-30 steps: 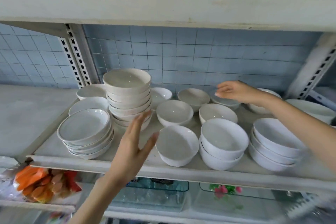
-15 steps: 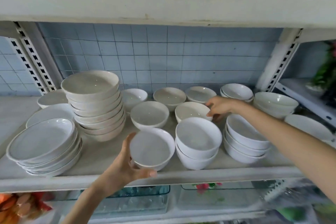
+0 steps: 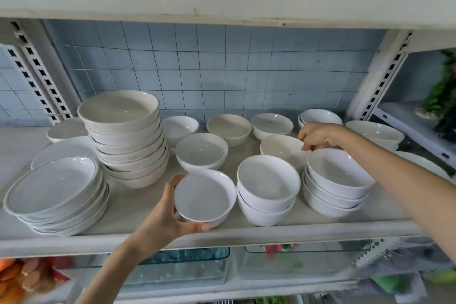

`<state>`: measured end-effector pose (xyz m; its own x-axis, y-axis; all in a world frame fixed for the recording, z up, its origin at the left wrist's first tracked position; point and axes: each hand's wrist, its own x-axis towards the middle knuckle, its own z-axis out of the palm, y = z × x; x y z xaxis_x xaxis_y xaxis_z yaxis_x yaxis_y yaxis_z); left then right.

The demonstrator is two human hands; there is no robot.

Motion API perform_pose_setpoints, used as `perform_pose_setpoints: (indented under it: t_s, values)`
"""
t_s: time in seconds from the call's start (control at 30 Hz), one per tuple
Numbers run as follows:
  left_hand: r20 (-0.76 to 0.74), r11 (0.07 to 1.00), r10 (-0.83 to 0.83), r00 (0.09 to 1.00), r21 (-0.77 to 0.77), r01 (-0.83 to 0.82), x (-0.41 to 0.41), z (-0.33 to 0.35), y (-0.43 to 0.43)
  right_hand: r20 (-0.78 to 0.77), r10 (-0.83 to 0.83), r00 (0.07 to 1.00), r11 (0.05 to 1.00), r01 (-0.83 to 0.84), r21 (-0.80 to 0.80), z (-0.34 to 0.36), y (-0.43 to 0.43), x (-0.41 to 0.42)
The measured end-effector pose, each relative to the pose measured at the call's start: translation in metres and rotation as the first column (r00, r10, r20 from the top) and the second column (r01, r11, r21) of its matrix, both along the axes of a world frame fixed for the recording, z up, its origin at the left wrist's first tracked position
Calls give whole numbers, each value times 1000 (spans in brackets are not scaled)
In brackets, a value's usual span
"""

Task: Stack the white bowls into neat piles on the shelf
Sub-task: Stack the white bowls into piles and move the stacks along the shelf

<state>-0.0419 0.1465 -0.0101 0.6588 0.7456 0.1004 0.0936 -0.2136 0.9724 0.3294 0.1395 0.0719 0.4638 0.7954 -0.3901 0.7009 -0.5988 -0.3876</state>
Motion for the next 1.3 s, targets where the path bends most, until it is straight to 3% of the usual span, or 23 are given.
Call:
perform_pose_setpoints:
  t_s: [0.2, 0.33, 0.43, 0.5, 0.6, 0.73, 1.03, 1.3]
  values:
    - [-61, 993, -32, 998, -116, 25, -7, 9, 7, 92, -2, 996, 1000, 1, 11, -5, 3, 8]
    - [-5, 939, 119, 993, -325, -114, 0, 11, 26, 287, 89, 954, 984, -129, 125, 0, 13, -4]
    - [-14, 913, 233, 972, -343, -223, 15, 17, 34, 153, 193, 969, 918, -234, 321, 8, 21, -35]
    - [1, 891, 255, 967, -387, -235, 22, 24, 36, 33, 301, 953, 886, -292, 361, 10, 27, -57]
    - [-12, 860, 286, 958, -438, -262, 29, 28, 39, -200, 368, 908, 906, -302, 298, 8, 34, -81]
    - [-45, 816, 349, 936, -476, -327, 41, 29, 46, -408, 301, 862, 952, -248, 179, -2, 47, -97]
    - [-43, 811, 388, 921, -460, -363, 45, 32, 47, -585, 260, 768, 965, -224, 136, -19, 64, -114]
    - [-26, 887, 355, 935, -308, -345, 49, 36, 49, -662, 203, 721, 974, -77, 214, -12, 60, -112]
